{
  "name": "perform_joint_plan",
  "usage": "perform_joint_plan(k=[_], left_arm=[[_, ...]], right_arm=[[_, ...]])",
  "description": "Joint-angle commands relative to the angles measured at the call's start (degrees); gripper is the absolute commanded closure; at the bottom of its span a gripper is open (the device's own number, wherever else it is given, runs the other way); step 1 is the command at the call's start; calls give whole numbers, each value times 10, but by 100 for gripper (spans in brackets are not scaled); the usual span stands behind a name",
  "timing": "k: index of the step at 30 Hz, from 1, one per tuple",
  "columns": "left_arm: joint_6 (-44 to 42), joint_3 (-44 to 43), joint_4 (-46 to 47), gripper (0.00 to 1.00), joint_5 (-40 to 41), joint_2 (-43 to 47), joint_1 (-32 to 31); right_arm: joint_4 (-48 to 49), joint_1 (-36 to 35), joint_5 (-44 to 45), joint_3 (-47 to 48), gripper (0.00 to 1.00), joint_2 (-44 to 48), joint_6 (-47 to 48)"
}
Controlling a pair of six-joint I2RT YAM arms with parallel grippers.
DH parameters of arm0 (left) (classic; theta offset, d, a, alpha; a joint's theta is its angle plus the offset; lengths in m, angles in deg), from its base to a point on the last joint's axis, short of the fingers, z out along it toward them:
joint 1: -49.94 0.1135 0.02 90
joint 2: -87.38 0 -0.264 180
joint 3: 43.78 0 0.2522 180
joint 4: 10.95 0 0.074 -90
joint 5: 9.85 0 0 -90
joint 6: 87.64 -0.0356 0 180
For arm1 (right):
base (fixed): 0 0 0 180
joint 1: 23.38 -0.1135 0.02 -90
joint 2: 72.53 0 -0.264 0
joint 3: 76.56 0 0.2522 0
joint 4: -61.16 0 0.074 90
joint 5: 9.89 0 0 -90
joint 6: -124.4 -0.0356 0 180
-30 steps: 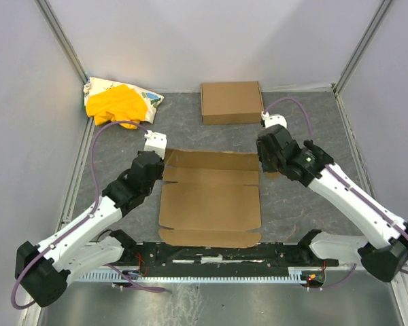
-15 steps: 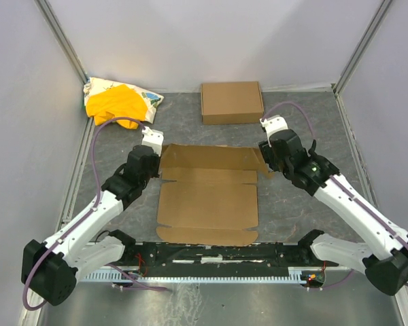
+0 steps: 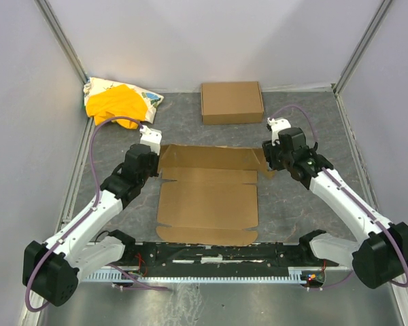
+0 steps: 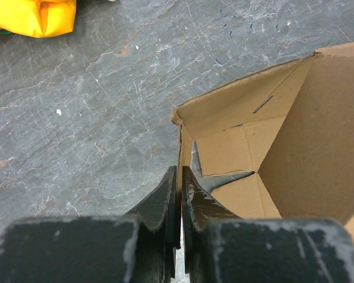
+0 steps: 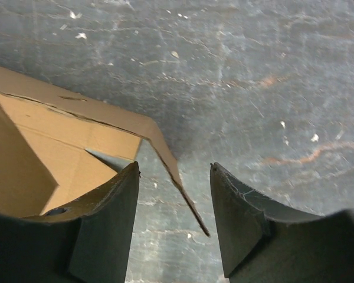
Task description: Fold the paper box
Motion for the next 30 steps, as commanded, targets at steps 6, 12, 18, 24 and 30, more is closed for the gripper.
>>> perform_joint_plan(k=[6, 12, 18, 24, 30], left_arm=[[25, -12, 27, 75, 13, -7, 6], [153, -67, -65, 9, 98, 5, 7], [278, -102, -140, 1, -27, 80, 7], [308, -47, -116, 18, -173, 138, 7], [297, -34, -142, 27, -187, 113, 7]], right_arm=[[29, 3, -55, 37, 67, -56, -20], [-14, 4, -24, 64, 96, -61, -41], [-101, 8, -11, 137, 98, -90, -60], [-211, 22, -62, 229, 99, -146, -98], [-235, 65, -214, 238, 99, -167, -129]])
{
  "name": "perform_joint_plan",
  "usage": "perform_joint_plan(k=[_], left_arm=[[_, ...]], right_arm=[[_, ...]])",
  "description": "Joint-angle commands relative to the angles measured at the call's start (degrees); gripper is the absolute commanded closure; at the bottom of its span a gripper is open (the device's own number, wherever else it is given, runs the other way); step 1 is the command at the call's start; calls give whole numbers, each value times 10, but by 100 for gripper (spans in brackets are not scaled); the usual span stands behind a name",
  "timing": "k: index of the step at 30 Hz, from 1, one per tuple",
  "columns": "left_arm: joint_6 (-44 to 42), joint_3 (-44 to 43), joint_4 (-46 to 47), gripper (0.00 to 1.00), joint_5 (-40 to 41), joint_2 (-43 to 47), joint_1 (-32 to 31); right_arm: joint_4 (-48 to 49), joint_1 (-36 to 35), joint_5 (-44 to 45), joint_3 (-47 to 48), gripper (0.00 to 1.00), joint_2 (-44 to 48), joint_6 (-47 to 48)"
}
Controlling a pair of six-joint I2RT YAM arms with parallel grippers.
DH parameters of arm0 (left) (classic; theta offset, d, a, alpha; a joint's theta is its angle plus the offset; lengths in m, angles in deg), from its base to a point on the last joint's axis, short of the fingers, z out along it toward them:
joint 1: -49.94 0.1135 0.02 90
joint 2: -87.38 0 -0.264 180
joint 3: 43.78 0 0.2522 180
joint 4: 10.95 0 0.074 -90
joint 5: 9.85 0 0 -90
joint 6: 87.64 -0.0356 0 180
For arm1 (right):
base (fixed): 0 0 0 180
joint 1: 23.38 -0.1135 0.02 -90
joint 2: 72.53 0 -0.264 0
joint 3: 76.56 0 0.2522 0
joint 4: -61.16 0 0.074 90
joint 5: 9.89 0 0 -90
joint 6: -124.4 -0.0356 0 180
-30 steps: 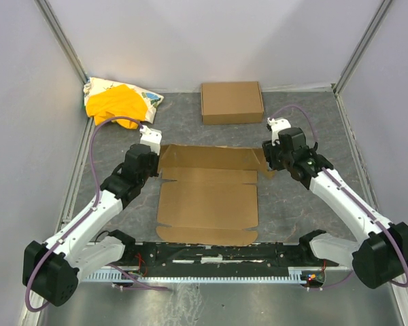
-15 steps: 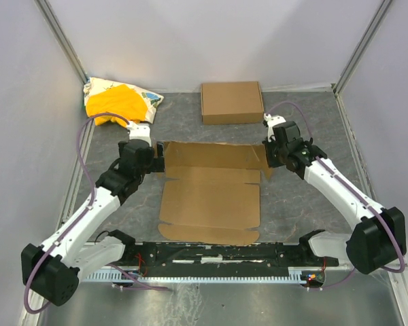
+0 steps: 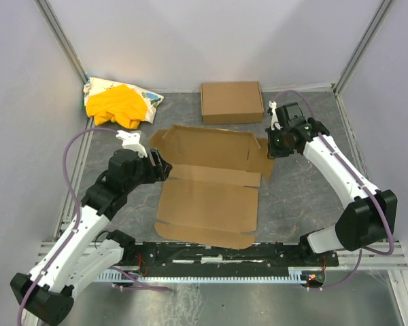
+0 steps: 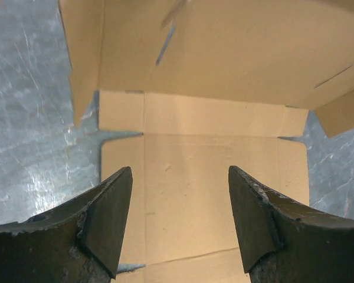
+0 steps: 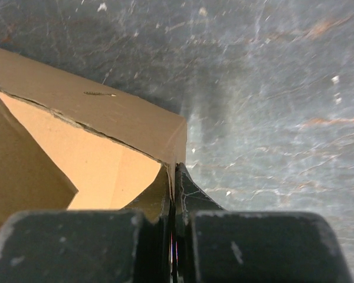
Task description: Fold the paper box
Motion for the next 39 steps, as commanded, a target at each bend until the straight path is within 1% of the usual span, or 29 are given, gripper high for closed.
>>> perform_joint_plan(k=[1, 2, 5, 7, 11, 16, 21, 24, 28, 31, 32, 35, 37, 39], left_arm=[[21, 18, -10, 27, -35, -15, 0], [21, 20, -8, 25, -26, -17, 1], [16, 25, 15, 13, 0, -31, 1], [10, 31, 40, 9, 10, -52, 1], [-13, 33, 91, 8, 30, -113, 1], [-47, 12, 150, 7, 55, -192, 1], [-93, 0, 236, 8, 115, -270, 1], [-121, -30, 277, 8, 144, -314, 2], [-172, -86, 319, 8, 136, -388, 2], [-189, -145, 303, 9, 121, -451, 18], [-183, -156, 296, 10, 109, -469, 27], [-130, -174, 271, 14, 54, -507, 68], [-99, -168, 268, 16, 11, -515, 88], [-83, -148, 277, 16, -15, -511, 98]], right_arm=[[-21, 37, -145, 8, 99, -1, -42], [-14, 46, -172, 3, 99, -1, -47], [-3, 67, -223, -7, 99, -9, -53], [2, 78, -247, -9, 99, -22, -56], [-12, 83, -266, 1, 99, -62, -33], [-19, 83, -273, 6, 99, -105, -1], [-3, 83, -260, -9, 98, -104, 11], [-5, 83, -242, -13, 98, -96, 18], [-10, 83, -234, -14, 98, -87, 26], [-12, 83, -228, -18, 98, -83, 33], [-14, 83, -225, -18, 98, -83, 35], [-20, 83, -212, -19, 98, -81, 40], [-18, 84, -213, -23, 98, -81, 42], [-17, 84, -216, -23, 98, -82, 43]])
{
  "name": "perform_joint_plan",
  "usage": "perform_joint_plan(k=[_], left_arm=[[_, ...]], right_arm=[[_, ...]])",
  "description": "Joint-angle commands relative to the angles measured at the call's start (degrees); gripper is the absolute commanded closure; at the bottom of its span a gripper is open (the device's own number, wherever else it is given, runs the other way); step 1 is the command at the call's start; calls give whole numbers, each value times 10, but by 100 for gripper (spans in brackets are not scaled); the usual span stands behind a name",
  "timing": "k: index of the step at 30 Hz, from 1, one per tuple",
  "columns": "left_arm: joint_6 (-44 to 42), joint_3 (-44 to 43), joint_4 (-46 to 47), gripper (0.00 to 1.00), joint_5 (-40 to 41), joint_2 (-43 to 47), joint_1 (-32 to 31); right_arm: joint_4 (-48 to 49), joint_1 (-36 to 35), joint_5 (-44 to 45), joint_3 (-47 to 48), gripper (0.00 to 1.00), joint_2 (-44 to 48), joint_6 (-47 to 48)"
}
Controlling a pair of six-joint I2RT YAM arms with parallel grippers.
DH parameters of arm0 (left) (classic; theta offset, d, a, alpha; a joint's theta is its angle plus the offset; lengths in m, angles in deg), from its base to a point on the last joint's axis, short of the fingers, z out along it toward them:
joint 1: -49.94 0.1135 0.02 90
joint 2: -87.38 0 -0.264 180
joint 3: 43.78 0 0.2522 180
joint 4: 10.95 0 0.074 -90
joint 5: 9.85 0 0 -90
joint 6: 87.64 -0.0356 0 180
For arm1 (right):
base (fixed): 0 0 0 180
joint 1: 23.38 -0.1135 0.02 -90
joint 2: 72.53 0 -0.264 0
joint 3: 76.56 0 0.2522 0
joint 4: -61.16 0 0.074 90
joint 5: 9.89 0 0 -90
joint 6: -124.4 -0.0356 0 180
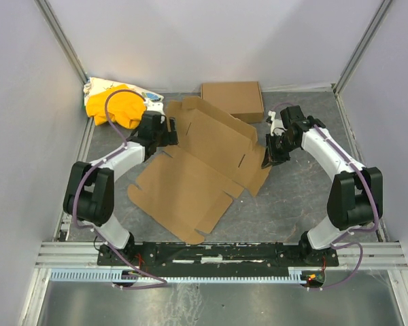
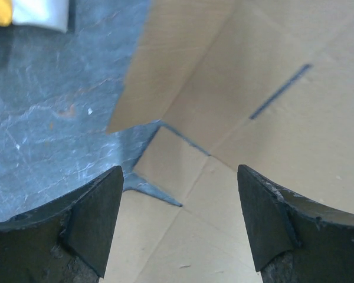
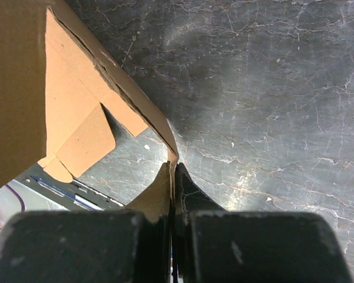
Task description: Fold the paper box
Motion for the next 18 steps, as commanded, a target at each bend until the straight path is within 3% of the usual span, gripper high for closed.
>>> perform_joint_plan(k=[1, 10, 18], left_arm=[[50, 23, 20, 16, -80, 3, 29], [55, 58, 70, 13, -130, -24, 37], [42, 64, 78, 13, -121, -51, 47]], right_arm=[[1, 1, 10, -6, 98, 19, 20], [7, 1, -22, -10, 98, 18, 25], [6, 1, -27, -12, 98, 21, 28]])
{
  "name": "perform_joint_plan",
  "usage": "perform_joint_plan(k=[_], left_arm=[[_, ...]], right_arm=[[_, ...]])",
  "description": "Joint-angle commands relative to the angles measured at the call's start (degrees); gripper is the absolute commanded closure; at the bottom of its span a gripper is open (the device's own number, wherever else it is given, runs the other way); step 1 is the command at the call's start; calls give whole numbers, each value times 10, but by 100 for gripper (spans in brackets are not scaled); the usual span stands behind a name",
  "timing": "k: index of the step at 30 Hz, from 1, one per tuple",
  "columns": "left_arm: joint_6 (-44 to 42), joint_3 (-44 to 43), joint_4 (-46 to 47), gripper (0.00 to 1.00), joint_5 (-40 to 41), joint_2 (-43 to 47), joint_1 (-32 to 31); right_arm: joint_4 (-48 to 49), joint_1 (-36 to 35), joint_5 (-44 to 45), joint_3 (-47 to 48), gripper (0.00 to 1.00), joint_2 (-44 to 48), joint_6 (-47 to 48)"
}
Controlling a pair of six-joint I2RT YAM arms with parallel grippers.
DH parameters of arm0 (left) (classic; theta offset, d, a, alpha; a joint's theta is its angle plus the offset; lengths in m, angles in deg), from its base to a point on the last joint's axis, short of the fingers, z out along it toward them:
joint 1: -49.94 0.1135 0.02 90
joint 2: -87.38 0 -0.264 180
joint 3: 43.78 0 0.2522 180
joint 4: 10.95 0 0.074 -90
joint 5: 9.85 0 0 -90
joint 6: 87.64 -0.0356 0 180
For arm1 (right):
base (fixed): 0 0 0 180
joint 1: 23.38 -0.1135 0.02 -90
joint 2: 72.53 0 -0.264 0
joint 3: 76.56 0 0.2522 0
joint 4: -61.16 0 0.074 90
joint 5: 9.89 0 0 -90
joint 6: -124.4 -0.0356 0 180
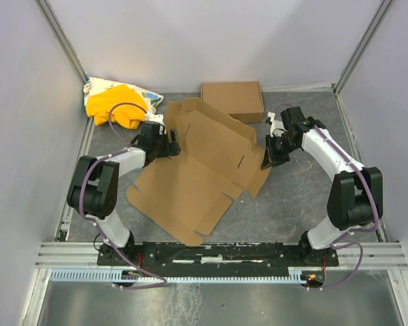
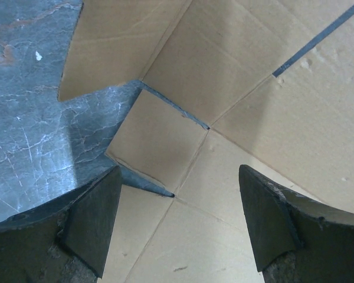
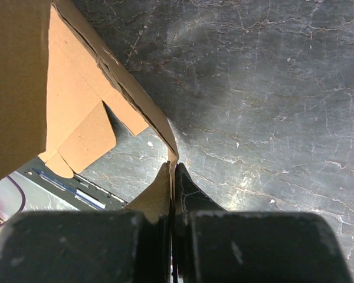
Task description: Fold the paper box
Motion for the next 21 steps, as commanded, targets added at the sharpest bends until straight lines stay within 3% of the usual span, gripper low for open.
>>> perform_joint_plan(k=[1, 21], left_arm=[[3, -2, 37, 13, -6, -8, 8], [-19, -10, 26, 14, 40, -29, 19]], right_arm=[[5, 0, -9, -4, 98, 19, 15], [4, 0, -12, -10, 98, 28, 20]])
